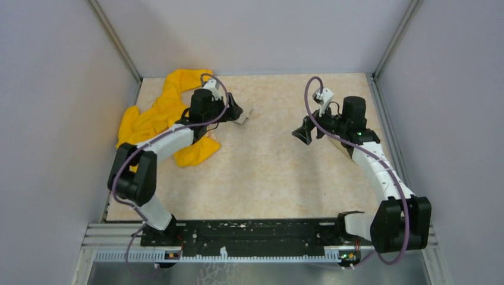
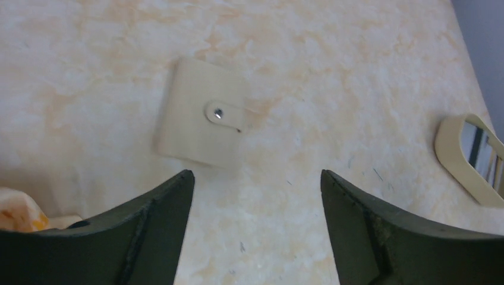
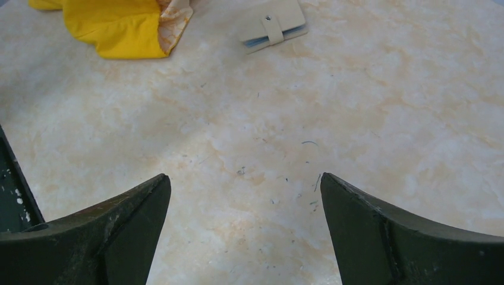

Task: Put the credit cards into the card holder
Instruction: Move the card holder to the center of the board.

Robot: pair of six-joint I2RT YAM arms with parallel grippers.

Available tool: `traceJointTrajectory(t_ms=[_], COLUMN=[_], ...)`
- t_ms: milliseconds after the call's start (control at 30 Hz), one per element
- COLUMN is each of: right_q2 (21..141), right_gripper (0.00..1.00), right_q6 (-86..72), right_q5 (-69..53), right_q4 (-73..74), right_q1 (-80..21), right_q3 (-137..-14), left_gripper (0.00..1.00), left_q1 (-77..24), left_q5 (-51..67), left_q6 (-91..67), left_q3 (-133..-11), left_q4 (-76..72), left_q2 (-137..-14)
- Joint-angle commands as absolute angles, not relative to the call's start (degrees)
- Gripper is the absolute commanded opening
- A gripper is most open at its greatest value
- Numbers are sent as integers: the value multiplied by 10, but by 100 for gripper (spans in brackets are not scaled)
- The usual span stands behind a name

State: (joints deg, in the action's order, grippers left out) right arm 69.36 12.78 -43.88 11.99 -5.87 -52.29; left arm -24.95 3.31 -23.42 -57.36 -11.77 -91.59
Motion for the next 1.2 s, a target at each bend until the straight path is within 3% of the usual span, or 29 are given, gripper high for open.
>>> traceJointTrajectory(t_ms=[0,200,500,667,733,933,1167], right_q2=[672,684,684,682,681,693,725], right_gripper=[95,94,94,94,94,94,88], right_q6=[150,162,166,167,168,178,290], right_q5=[-483,-482,-483,-486,-487,-519,-540], right_q4=[89,105,100,98,98,96,120], right_q1=[-54,-54,-55,-55,-54,-56,-119], right_q3=[-506,-509,-501,-499,-498,-489,-461], left_gripper=[79,64,54,38,28,2,0], left_q1=[-187,-171,-164,-164,-164,-172,-258], left_q5=[75,113,210,233,234,264,192], left_q6=[-230,-164,-136,-143,-151,-215,-338], left_q3=[-696,-878,-939,-957,-954,-824,-553], left_q4=[-52,115,158,183,192,106,-75], left_q2=[-1046,-1191,-1263,-1292,-1293,-1223,-1038])
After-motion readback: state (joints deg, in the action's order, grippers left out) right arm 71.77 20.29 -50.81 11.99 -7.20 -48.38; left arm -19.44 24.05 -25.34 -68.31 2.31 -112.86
